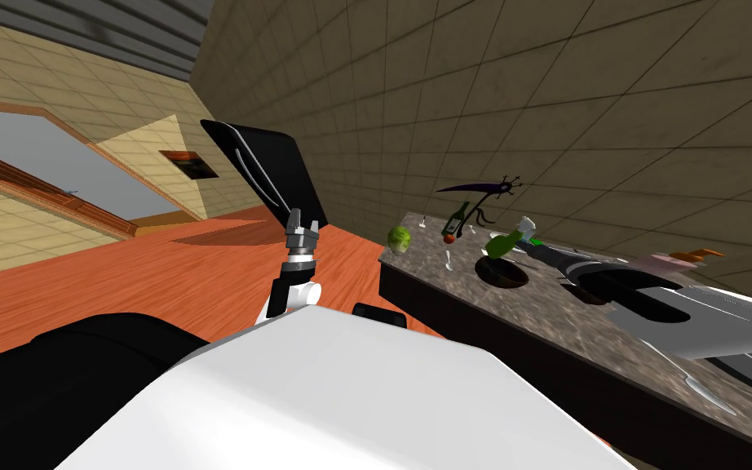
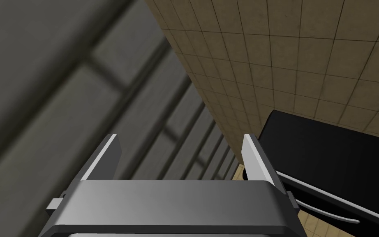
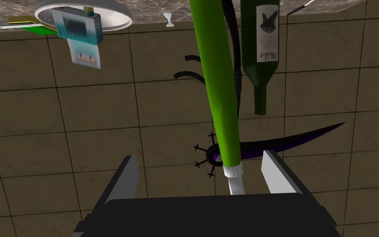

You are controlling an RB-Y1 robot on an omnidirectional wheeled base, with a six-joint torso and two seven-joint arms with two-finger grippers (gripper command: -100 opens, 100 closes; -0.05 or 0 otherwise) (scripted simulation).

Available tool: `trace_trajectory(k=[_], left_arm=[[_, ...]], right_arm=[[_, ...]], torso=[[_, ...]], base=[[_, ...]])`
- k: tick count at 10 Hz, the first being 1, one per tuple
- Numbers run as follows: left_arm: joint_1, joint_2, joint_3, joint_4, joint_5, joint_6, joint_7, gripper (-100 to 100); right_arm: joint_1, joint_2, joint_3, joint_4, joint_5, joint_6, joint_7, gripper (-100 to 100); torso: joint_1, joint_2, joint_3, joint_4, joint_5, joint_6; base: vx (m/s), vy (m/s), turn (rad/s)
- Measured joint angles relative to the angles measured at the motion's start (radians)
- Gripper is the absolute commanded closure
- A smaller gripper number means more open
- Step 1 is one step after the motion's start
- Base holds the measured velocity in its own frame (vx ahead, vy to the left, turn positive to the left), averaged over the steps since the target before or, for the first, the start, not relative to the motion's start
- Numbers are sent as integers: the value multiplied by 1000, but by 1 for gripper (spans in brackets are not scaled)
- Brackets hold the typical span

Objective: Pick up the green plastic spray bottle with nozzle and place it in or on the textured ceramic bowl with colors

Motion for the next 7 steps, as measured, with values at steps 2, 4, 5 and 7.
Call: trace_trajectory(k=[2,4,5,7], left_arm=[[0,0,0,0,0,0,0,0],[0,0,0,0,0,0,0,0],[0,0,0,0,0,0,0,0],[0,0,0,0,0,0,0,0]], right_arm=[[-49,-12,47,54,1,-36,-14,-100],[-114,-36,110,117,3,-84,-36,-100],[-127,-38,122,135,4,-94,-40,-100],[-181,-57,175,191,9,-140,-61,-100]], torso=[[-2,0,0,0,0,0],[0,0,0,0,0,0],[-1,0,0,0,0,0],[0,0,0,0,0,0]], base=[[-1,39,-17],[-2,42,-20],[2,55,-40],[-1,43,-17]])
